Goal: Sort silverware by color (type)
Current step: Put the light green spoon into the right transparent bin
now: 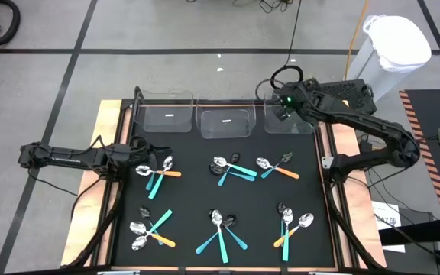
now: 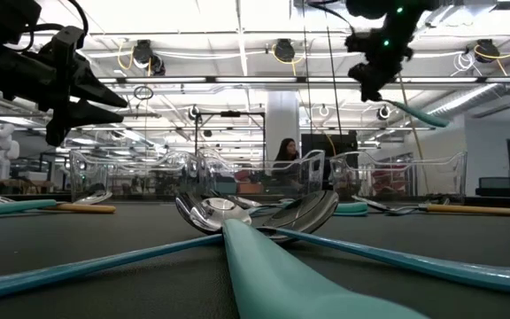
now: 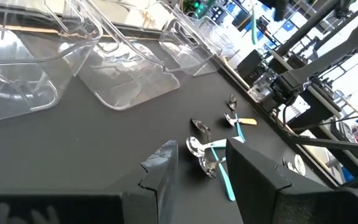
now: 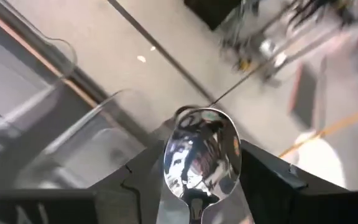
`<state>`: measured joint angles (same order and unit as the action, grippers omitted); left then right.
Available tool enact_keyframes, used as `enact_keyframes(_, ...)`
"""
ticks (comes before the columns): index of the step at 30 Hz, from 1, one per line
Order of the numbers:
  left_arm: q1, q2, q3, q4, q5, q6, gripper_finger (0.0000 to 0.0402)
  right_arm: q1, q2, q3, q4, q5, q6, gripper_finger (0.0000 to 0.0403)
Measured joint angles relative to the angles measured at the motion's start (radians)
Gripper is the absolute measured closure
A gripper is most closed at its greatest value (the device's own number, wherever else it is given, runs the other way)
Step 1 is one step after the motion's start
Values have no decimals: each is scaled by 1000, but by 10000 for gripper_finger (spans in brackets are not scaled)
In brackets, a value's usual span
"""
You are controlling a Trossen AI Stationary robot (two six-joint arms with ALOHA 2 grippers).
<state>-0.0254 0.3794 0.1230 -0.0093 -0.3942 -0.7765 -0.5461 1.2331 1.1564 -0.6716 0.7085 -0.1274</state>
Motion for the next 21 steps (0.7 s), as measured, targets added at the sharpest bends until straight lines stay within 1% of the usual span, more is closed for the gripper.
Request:
enact_keyframes(3,0,0,0,-1,-3,6,265,-42,43,0,71,-8,-204,227)
enact_keyframes(4,0,1,0,-1,-4,6,265,-57,59,0,76,-28,-254,227)
enact_keyframes(6,0,5,0,-1,-4,5,265,-90,95,0,72,-79,-307,226)
enact_keyframes(9,0,15,0,-1,-5,1,265,-132,151,0,50,-139,-340,226)
enact_keyframes(13,0,34,-1,-22,-63,28,265,-169,216,0,72,-148,-360,222)
enact_keyframes(15,0,41,-1,-27,-79,26,265,-180,239,0,73,-174,-390,216)
enact_keyframes(16,0,43,-1,-26,-79,25,265,-183,248,0,72,-189,-403,212)
enact_keyframes(21,0,44,-1,-27,-61,24,265,-187,274,0,53,-190,-417,188)
